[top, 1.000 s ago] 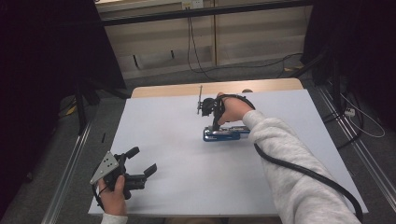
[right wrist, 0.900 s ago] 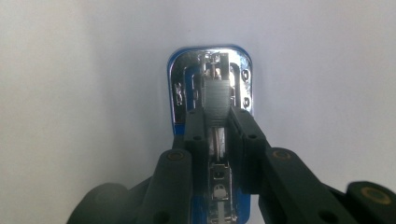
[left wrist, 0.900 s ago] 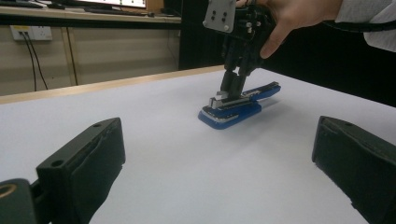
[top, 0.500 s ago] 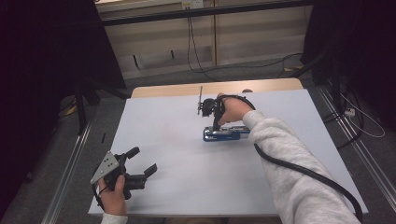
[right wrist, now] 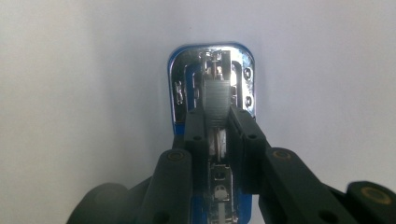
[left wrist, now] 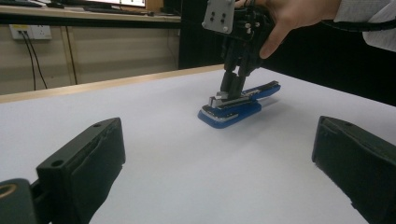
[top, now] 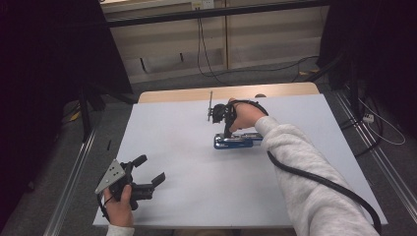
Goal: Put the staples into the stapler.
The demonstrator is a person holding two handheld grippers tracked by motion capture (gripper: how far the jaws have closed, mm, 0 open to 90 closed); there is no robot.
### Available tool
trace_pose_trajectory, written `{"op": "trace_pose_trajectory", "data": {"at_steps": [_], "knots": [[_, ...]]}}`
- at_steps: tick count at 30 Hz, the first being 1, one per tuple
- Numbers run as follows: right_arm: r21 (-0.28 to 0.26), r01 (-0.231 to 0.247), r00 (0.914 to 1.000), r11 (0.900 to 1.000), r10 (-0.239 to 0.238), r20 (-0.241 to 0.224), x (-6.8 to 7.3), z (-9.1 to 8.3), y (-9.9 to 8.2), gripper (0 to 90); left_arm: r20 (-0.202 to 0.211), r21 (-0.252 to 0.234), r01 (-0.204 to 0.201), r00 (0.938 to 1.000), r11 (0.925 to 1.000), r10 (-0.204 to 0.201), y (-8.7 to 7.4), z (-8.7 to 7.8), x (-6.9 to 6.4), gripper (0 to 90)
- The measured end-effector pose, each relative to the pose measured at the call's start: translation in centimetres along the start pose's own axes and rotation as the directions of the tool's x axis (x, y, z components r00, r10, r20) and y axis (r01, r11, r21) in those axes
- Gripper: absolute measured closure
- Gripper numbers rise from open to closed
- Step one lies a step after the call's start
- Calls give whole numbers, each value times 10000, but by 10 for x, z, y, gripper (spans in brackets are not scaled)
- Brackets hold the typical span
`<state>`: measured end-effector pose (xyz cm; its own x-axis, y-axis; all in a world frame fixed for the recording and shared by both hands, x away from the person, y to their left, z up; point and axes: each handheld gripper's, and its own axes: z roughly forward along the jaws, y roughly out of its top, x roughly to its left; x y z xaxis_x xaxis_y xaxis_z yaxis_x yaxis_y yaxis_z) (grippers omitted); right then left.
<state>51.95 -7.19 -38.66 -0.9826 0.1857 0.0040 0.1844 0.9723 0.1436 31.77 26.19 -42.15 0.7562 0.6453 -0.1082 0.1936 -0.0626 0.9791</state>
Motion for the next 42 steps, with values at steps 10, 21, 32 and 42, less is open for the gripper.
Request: {"op": "trace_pose_trajectory", "data": {"at_steps": [10,21,32,42], "knots": [[154,63,9999,9999,-64,82,0,2,1,784,18,-7,73,10000,10000,-73,0,1,-1,25],[150,127,9999,9998,-128,68,0,5,5,783,17,-7,71,10000,10000,-71,0,0,-1,26],[105,110,9998,9999,-111,148,1,4,9,782,8,-14,127,9999,9999,-127,0,1,-1,26],[11,76,9999,10000,-76,118,1,4,9,780,62,-8,182,9998,9998,-181,0,1,-1,26]]}}
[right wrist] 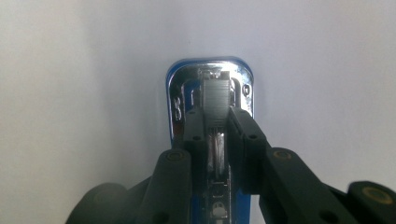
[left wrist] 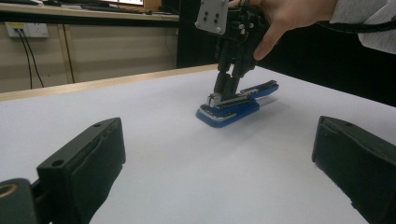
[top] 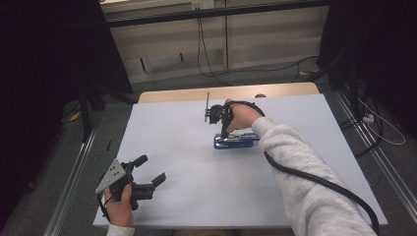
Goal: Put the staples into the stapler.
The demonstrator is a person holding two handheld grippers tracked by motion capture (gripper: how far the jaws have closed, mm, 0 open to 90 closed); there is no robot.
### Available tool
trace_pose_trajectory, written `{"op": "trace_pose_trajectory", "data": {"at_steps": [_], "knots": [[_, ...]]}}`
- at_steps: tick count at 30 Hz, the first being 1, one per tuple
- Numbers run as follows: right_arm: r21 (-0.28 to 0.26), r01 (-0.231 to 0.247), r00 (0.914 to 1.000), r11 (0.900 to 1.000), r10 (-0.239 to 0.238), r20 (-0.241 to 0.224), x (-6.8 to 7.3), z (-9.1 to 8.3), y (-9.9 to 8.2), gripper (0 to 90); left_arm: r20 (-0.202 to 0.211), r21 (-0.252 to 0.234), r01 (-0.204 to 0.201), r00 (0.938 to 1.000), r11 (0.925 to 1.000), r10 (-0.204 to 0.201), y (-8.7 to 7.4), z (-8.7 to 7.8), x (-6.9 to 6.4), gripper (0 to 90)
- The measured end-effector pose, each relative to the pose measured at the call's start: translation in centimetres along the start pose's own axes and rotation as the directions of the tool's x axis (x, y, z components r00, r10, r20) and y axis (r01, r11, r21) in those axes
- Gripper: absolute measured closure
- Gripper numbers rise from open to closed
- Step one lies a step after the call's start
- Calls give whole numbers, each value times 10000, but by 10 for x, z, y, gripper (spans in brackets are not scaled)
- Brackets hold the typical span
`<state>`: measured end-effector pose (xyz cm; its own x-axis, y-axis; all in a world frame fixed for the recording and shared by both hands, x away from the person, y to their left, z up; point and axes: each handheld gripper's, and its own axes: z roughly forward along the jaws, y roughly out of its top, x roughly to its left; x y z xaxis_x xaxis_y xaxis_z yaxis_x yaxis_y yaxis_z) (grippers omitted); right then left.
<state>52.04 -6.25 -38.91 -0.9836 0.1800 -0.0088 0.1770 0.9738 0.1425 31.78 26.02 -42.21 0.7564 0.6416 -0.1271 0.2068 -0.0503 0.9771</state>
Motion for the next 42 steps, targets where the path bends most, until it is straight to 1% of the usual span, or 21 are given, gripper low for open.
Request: {"op": "trace_pose_trajectory", "data": {"at_steps": [1,2,4,6,8,13,15,17,21,24,25,26,28,30,31,32,34,36,38,40,42], "knots": [[-2,-3,10000,10000,3,2,0,0,0,778,-57,-43,25,10000,10000,-25,0,0,0,26],[-55,-26,10000,10000,26,5,0,0,0,769,-80,-32,-78,9999,10000,78,0,0,0,26],[-194,-108,9999,9998,107,-35,0,1,0,722,-50,-44,-75,10000,10000,75,0,0,0,26],[-99,-121,9999,9999,121,-43,1,1,0,713,-28,2,-88,10000,10000,88,0,0,1,26],[-182,-147,9998,9997,150,122,1,-1,-2,687,-46,-41,-47,10000,10000,47,0,0,0,26],[-407,-479,9988,9980,483,93,-1,-7,-8,635,-46,-40,-40,10000,10000,40,0,0,0,26],[-474,-418,9990,9980,425,134,-1,-9,-11,636,-49,-11,-50,10000,10000,50,0,0,1,26],[-493,-612,9980,9969,621,155,-1,-10,-13,620,-52,-13,-59,10000,10000,59,0,1,1,26],[-730,-609,9979,9955,625,192,-2,-12,-18,603,-64,-26,-33,10000,10000,33,0,0,1,26],[-732,-784,9966,9942,800,188,-1,-13,-22,576,27,8,42,10000,10000,-42,0,1,1,26],[-735,-713,9971,9947,731,214,0,-14,-24,576,-9,44,-91,10000,9999,91,0,2,2,26],[-855,-669,9974,9941,689,205,1,-14,-25,569,-51,13,-64,10000,10000,64,1,2,2,26],[-970,-868,9959,9915,888,161,1,-15,-29,548,-3,16,1,10000,10000,-1,0,3,1,25],[-980,-893,9957,9912,912,151,2,-17,-33,520,39,110,-42,10000,9999,42,0,4,2,25],[-1065,-922,9953,9900,948,197,2,-18,-36,488,22,103,42,10000,9999,-43,0,4,2,25],[-1127,-1093,9934,9876,1125,226,2,-19,-38,484,45,167,-19,10000,9999,18,1,4,2,25],[-1320,-1101,9935,9851,1130,144,4,-21,-44,440,69,168,59,10000,9998,-61,1,5,3,24],[-1512,-1430,9891,9781,1467,134,4,-22,-49,375,149,201,138,9998,9997,-141,2,7,2,24],[-1703,-1369,9889,9758,1445,334,7,-25,-54,318,198,234,64,9998,9997,-69,4,9,2,24],[-1949,-1688,9832,9662,1789,354,9,-27,-60,247,209,206,-30,9998,9998,26,5,11,1,24],[-2033,-1698,9821,9643,1826,457,12,-28,-66,224,239,308,-10,9997,9995,2,5,12,1,24]]}}
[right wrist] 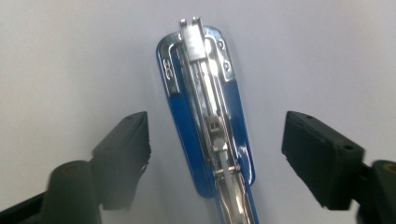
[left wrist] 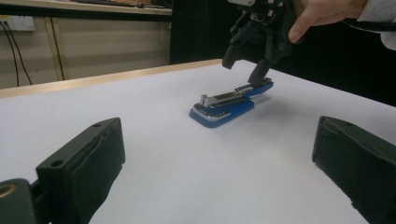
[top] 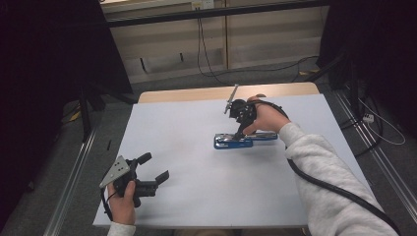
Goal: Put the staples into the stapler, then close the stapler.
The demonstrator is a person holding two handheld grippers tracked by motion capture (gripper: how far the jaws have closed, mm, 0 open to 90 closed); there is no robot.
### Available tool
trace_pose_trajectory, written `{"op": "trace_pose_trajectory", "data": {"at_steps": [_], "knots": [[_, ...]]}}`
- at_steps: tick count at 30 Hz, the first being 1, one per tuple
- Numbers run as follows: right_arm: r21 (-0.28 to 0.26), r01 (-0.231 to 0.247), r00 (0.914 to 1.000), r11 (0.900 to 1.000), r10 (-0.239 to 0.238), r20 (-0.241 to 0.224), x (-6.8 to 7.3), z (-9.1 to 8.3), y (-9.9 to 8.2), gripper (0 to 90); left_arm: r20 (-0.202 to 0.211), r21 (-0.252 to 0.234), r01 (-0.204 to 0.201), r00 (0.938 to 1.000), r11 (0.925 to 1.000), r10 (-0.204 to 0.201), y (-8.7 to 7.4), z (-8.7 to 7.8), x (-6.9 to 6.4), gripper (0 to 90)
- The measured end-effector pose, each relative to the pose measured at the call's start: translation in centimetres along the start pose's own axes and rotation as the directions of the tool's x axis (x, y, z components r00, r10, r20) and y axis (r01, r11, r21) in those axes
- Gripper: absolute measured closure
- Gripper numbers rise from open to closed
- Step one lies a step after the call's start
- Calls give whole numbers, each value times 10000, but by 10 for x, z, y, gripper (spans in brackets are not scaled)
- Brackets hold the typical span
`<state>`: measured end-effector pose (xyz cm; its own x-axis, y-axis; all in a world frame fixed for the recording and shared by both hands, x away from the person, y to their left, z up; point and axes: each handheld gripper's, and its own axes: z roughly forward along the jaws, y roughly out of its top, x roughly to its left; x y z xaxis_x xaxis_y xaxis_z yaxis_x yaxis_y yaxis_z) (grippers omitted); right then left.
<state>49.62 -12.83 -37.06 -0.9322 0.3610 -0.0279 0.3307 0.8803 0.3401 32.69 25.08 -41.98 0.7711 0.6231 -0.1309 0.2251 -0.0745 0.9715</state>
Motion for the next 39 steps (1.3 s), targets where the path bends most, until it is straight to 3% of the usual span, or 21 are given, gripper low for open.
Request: {"op": "trace_pose_trajectory", "data": {"at_steps": [6,12,16,18,22,28,32,39], "knots": [[-444,-398,9992,9982,399,12,4,-9,-20,178,16,55,77,10000,10000,-77,0,3,0,24],[-539,-728,9972,9959,735,109,6,-13,-35,147,76,190,-180,9998,9997,179,4,7,-1,24],[-827,-886,9953,9926,914,308,7,-18,-47,126,275,375,-59,9996,9993,49,5,10,-4,24],[-1081,-1109,9929,9879,1148,305,7,-20,-54,125,370,496,-68,9993,9987,49,5,13,-5,24],[-1076,-1287,9888,9858,1359,624,9,-19,-67,123,479,559,-68,9988,9984,42,6,16,-8,23],[-1283,-1518,9853,9800,1603,586,12,-16,-81,122,643,775,-41,9979,9970,-9,7,22,-11,22],[-1279,-1645,9813,9781,1754,794,15,-14,-91,122,757,849,38,9971,9964,-103,8,28,-11,21],[-1734,-2009,9719,9641,2183,878,16,-18,-107,122,819,1081,76,9965,9941,-165,9,40,-9,19]]}}
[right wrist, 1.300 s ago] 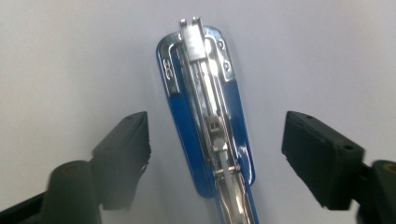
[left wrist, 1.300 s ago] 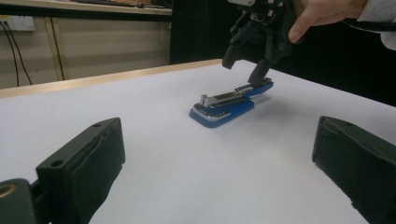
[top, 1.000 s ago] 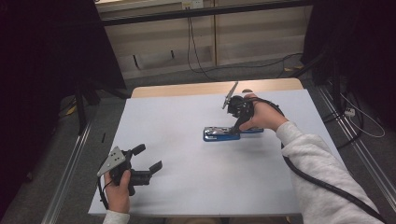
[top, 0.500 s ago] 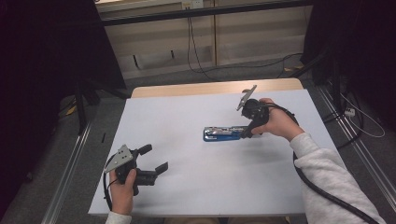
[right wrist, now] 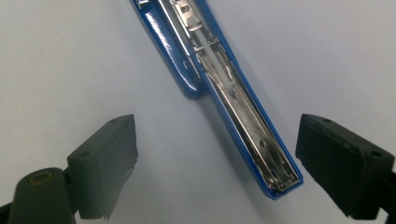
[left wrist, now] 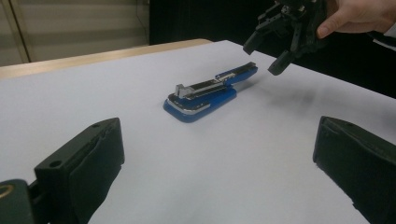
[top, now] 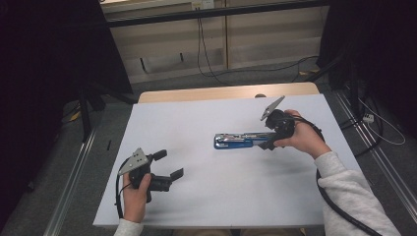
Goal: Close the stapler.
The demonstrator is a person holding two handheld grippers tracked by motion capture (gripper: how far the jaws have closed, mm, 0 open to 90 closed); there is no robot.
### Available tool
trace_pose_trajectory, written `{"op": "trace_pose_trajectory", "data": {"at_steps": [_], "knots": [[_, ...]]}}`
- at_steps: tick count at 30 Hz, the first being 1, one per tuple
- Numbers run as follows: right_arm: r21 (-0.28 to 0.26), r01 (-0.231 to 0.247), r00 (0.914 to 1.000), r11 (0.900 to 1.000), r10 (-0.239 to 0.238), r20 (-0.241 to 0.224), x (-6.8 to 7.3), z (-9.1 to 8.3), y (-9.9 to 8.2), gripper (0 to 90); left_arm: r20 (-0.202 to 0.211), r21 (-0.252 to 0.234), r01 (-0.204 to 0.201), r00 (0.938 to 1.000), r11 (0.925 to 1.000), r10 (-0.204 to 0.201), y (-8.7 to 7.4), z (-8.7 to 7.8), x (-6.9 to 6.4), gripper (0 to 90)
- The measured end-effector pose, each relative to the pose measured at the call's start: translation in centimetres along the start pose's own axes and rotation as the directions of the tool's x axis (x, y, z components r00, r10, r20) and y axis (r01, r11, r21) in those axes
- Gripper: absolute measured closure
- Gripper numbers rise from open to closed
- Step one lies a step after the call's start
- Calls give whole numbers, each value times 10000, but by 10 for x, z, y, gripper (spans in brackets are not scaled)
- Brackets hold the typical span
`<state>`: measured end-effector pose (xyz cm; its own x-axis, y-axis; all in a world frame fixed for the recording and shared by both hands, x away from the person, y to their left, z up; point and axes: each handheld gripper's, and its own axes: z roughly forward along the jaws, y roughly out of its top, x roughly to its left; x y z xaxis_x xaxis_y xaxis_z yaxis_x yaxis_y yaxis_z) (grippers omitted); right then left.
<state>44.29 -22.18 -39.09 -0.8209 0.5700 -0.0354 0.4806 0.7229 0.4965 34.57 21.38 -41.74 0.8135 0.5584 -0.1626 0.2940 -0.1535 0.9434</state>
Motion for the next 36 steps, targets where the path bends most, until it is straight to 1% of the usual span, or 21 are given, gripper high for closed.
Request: {"op": "trace_pose_trajectory", "data": {"at_steps": [1,3,5,7,9,10,11,13,14,16,18,20,23,25,26,27,28,32,34,35,36], "knots": [[-34,-72,10000,10000,72,-2,-1,-1,-1,122,-19,-19,51,10000,10000,-51,0,2,0,19],[-241,-187,9998,9995,188,10,-2,-2,-5,122,27,108,103,9999,9999,-103,1,6,0,19],[-267,-307,9995,9992,309,72,-3,-3,-9,122,-14,162,94,10000,9998,-94,3,10,1,19],[-294,-371,9992,9989,376,164,-4,-4,-11,123,26,209,206,9998,9996,-206,4,14,2,19],[-369,-423,9989,9984,430,171,-4,-5,-14,122,-68,141,248,9997,9996,-247,6,18,3,19],[-427,-452,9988,9981,459,169,-5,-5,-15,122,-23,132,282,9996,9995,-282,6,20,4,19],[-452,-550,9983,9975,558,158,-5,-6,-17,122,26,232,407,9992,9989,-408,7,22,5,19],[-590,-734,9970,9956,747,195,-7,-9,-21,123,-187,405,368,9992,9985,-361,8,28,6,19],[-670,-875,9955,9939,897,297,-8,-10,-24,125,-201,477,384,9991,9981,-375,9,30,7,19],[-790,-931,9948,9925,960,330,-10,-13,-27,126,-301,488,347,9990,9982,-333,10,35,7,19],[-852,-1128,9926,9900,1161,357,-11,-15,-31,134,-265,599,352,9991,9976,-337,10,39,7,19],[-996,-1270,9904,9869,1317,420,-13,-16,-35,138,-380,674,341,9988,9971,-316,10,44,8,19],[-958,-1328,9897,9865,1372,414,-15,-16,-39,138,-528,979,377,9981,9945,-326,11,52,8,32],[-984,-1376,9886,9856,1427,472,-15,-16,-40,138,-448,983,410,9983,9943,-368,12,58,8,32],[-975,-1445,9879,9847,1492,431,-15,-17,-41,138,-540,1023,374,9980,9941,-320,13,61,7,33],[-1005,-1421,9883,9847,1469,417,-16,-17,-42,138,-500,1037,306,9984,9941,-256,14,64,7,33],[-996,-1432,9879,9847,1482,450,-16,-17,-43,138,-477,1045,345,9984,9939,-296,14,67,7,34],[-1031,-1555,9860,9825,1607,441,-17,-18,-47,138,-722,1301,634,9959,9895,-543,14,78,11,45],[-1076,-1601,9851,9812,1657,456,-18,-19,-49,138,-778,1242,760,9947,9893,-666,15,83,11,56],[-1059,-1598,9850,9815,1656,487,-18,-19,-50,140,-812,1301,699,9949,9890,-596,16,85,12,69],[-1056,-1558,9854,9821,1619,520,-18,-19,-51,141,-856,1272,781,9940,9888,-675,16,88,12,76]]}}
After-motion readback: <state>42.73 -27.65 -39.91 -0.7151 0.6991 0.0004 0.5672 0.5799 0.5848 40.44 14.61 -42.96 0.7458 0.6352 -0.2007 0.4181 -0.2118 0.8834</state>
